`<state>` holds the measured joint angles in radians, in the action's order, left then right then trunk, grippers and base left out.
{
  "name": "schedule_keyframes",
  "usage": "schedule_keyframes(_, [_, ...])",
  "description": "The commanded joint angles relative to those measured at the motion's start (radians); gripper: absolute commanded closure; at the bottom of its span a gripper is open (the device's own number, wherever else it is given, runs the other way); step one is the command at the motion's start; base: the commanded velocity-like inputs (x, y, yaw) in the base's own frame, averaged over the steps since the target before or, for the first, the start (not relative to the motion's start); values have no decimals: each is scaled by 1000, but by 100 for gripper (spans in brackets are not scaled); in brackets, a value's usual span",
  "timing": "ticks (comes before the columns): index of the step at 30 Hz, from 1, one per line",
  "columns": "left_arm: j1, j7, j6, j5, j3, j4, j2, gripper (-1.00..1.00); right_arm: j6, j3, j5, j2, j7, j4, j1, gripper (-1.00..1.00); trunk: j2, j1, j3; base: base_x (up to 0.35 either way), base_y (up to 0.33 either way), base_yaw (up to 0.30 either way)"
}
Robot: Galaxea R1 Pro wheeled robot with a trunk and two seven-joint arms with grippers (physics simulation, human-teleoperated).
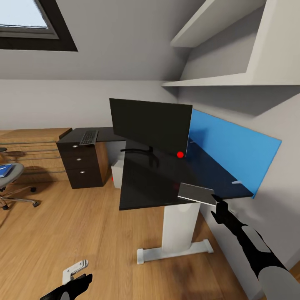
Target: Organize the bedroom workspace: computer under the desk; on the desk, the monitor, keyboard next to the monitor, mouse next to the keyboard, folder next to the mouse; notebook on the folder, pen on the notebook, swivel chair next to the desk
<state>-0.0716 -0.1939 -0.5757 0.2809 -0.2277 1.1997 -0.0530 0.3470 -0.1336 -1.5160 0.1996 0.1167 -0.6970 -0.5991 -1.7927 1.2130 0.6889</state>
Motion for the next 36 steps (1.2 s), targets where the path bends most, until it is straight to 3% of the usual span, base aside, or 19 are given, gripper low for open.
schedule_keyframes(1, [-1, -7, -4, 11, -1, 1, -1, -100, 6, -2, -4, 0, 1, 1, -1, -100, 0, 0, 1, 0, 0, 0])
schedule_keyframes(2, [-1, -7, -4, 11, -1, 1, -1, -100, 6, -2, -4, 0, 0, 1, -1, -100, 0, 0, 1, 0, 0, 0])
schedule_keyframes(3, [-1, -7, -4, 11, -1, 1, -1, -100, 7, -2, -4, 0, 0, 1, -1, 100, 0, 0, 1, 0, 0, 0])
schedule_keyframes(22, [-1, -10, -4, 11, -1, 1, -3, -100, 9, -2, -4, 0, 1, 1, -1, 100, 0, 0, 1, 0, 0, 0])
schedule_keyframes(29, [-1, -11, -4, 11, -1, 0, -2, -100, 8, 3, -1, -5, 2, 1, -1, 100, 49, -27, -21, 0, 0, 0])
schedule_keyframes(30, [-1, -11, -4, 11, 0, -19, -1, -100, 7, 4, 31, -25, 7, -2, -1, 100, 56, -31, -24, 0, 0, 0])
schedule_keyframes(32, [-1, -12, -3, 10, 0, -29, -1, -100, 7, 5, 58, -39, 11, -6, -1, 100, 70, -38, -30, 0, 0, 0])
schedule_keyframes(36, [-1, -12, -3, 9, -1, -45, 1, -100, 5, 5, 156, -78, 46, -10, -1, 100, 98, -54, -43, 0, 0, 0])
